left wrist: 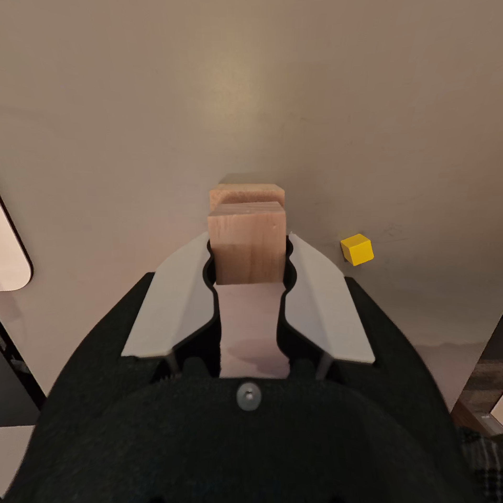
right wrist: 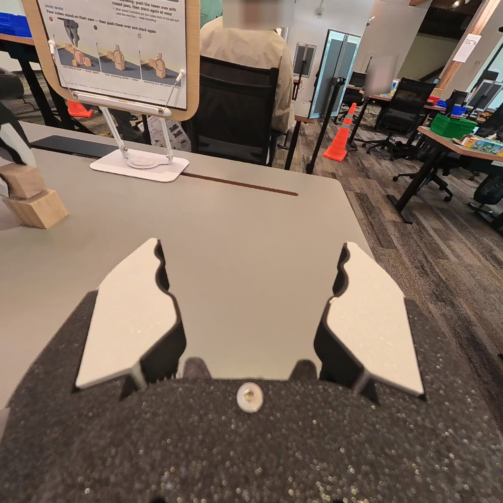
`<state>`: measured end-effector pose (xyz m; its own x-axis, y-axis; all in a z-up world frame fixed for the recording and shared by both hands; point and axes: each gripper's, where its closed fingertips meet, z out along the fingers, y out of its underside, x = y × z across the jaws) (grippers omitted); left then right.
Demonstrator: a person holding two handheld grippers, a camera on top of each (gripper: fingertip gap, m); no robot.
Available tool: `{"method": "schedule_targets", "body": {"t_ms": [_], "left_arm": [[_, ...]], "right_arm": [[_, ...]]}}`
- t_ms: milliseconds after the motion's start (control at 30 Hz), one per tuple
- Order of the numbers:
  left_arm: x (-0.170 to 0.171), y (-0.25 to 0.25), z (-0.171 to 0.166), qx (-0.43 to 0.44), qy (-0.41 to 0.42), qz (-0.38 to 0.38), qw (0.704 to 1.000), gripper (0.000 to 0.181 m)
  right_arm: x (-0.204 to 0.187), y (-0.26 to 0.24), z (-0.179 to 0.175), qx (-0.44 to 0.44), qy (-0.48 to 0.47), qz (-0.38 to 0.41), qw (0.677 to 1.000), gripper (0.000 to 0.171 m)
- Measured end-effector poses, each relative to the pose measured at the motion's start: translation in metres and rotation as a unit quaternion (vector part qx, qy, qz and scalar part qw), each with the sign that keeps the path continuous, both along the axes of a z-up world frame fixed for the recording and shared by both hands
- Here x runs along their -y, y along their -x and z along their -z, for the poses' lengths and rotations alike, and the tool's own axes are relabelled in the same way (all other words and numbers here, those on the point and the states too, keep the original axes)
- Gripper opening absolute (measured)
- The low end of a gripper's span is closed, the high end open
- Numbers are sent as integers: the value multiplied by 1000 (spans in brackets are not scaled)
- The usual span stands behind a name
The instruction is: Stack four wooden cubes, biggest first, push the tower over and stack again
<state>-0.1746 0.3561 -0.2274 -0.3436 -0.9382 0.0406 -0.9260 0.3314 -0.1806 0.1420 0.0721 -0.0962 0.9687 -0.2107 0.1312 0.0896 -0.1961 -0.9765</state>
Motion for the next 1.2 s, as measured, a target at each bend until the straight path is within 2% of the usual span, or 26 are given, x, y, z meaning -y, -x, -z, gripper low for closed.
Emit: {"method": "schedule_targets", "body": {"t_ms": [1200], "left_arm": [[2,-1,6,20,10,16,1000,49]], "right_arm": [[-11,6,5,1,10,-7,1000,119]]}}
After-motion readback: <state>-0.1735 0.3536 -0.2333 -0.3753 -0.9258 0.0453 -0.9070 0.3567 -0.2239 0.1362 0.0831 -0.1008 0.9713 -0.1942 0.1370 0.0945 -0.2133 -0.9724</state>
